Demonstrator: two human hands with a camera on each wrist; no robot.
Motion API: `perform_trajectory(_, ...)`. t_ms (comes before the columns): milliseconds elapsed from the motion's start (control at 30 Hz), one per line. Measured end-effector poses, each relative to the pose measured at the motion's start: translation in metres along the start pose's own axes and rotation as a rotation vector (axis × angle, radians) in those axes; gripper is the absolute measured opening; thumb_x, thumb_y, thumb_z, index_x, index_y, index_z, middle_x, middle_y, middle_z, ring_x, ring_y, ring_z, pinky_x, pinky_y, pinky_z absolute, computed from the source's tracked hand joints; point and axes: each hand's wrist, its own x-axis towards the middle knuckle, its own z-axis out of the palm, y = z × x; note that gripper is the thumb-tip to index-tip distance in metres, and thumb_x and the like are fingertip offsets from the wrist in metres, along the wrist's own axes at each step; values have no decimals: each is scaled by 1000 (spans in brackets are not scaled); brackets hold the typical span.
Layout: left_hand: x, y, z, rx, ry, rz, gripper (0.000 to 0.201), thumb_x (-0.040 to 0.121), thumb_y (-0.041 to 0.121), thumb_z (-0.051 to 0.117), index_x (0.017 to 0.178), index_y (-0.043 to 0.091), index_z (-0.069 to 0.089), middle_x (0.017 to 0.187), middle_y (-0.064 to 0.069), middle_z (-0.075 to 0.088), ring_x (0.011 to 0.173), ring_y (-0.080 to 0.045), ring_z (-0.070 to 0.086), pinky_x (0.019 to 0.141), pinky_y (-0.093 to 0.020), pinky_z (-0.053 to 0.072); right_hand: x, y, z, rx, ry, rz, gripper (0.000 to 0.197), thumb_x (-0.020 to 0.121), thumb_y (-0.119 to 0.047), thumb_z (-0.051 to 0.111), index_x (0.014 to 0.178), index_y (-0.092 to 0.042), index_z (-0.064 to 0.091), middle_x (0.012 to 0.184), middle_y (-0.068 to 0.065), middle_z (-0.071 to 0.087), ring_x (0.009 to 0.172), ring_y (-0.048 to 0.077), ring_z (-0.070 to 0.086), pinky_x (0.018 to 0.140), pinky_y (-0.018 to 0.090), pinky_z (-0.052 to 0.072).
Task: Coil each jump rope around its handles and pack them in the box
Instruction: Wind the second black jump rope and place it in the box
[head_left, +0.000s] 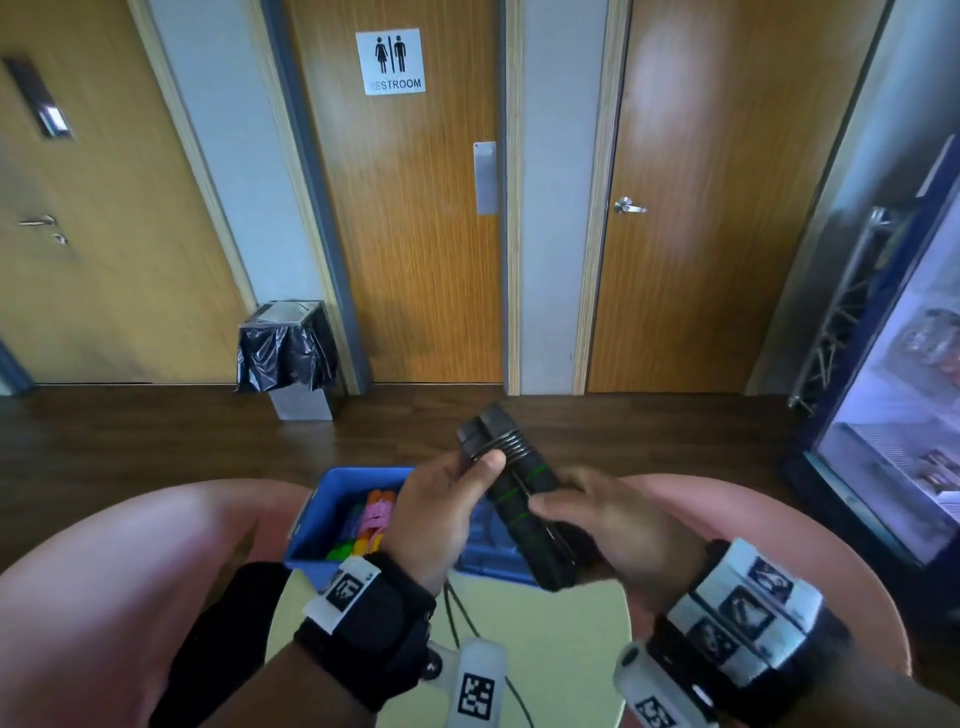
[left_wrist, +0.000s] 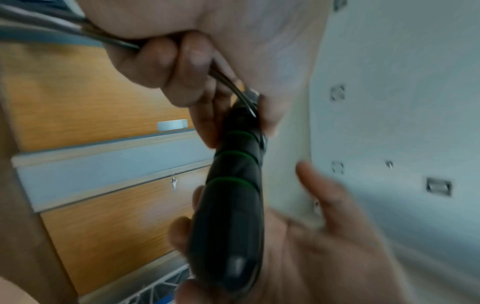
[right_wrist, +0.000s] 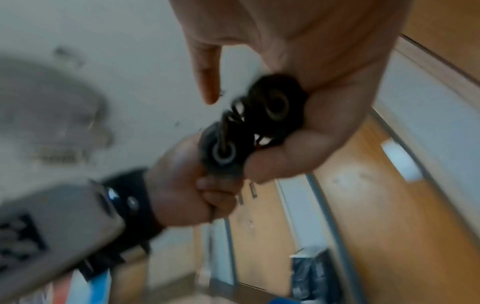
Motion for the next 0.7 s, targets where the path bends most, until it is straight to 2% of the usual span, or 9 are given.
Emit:
perform_trajectory(100,-4,4,12,113,119,13,26,91,33,68,81,11,76,73,8,74,74,-6,67,70,-16,49,2,5,9,-595,156,-176,69,57,-61,77,109,-28,46,93,-5,66,78,13,69,66,36,59)
perform_trajectory(133,-6,5,16,153,135,31,28,91,31,68,75,9,72,64,10,68,64,-1,61,60,-10,43,4,8,11,-765,210,-191,69,57,-64,75,105,-28,40,90,-6,62,77,14,66,65,37,58)
perform_trajectory(200,-11,7,20,203,122,83,40,88,35,70,60,9,59,49,11,49,50,-2,44,49,-13,32,7,10,13,-894,300,-212,57,65,-54,71,98,-25,34,85,-7,57,74,15,64,65,39,57)
perform_trajectory(267,-12,10,21,231,135,124,49,87,33,72,48,19,46,43,13,36,45,-3,33,46,-16,26,9,9,12,-803,315,-212,44,66,-40,66,94,-25,36,80,-4,60,68,16,64,61,38,57)
perform_trajectory(333,-10,9,15,193,79,162,45,88,35,72,49,22,53,46,14,43,49,0,38,52,-16,31,5,7,9,-618,264,-208,39,64,-33,67,93,-23,43,75,-1,61,61,17,63,53,34,53)
perform_trajectory(400,-9,7,6,103,28,168,35,80,43,71,57,17,61,53,11,54,53,-3,48,57,-18,38,-3,4,11,-349,123,-242,33,65,-19,69,87,-9,47,65,4,54,50,20,51,45,30,42)
perform_trajectory(467,-8,-2,-3,11,-34,149,48,73,52,71,59,10,53,54,4,49,53,-11,43,58,-24,35,-11,3,16,-90,-8,-215,28,61,-9,68,77,-5,45,59,8,43,48,20,39,46,27,30)
perform_trajectory(567,-12,-7,-8,-57,-116,142,66,73,68,71,63,8,49,57,-4,39,57,-16,34,59,-30,30,-18,6,24,257,-174,-134,32,51,-10,64,77,-6,46,58,11,39,45,20,37,49,30,23)
perform_trajectory(700,-20,-7,-3,-177,-130,85,76,67,69,77,65,-2,51,56,-11,40,54,-24,35,55,-34,26,-21,13,25,519,-452,-43,46,51,-14,63,93,-8,46,68,11,43,48,21,41,50,26,29)
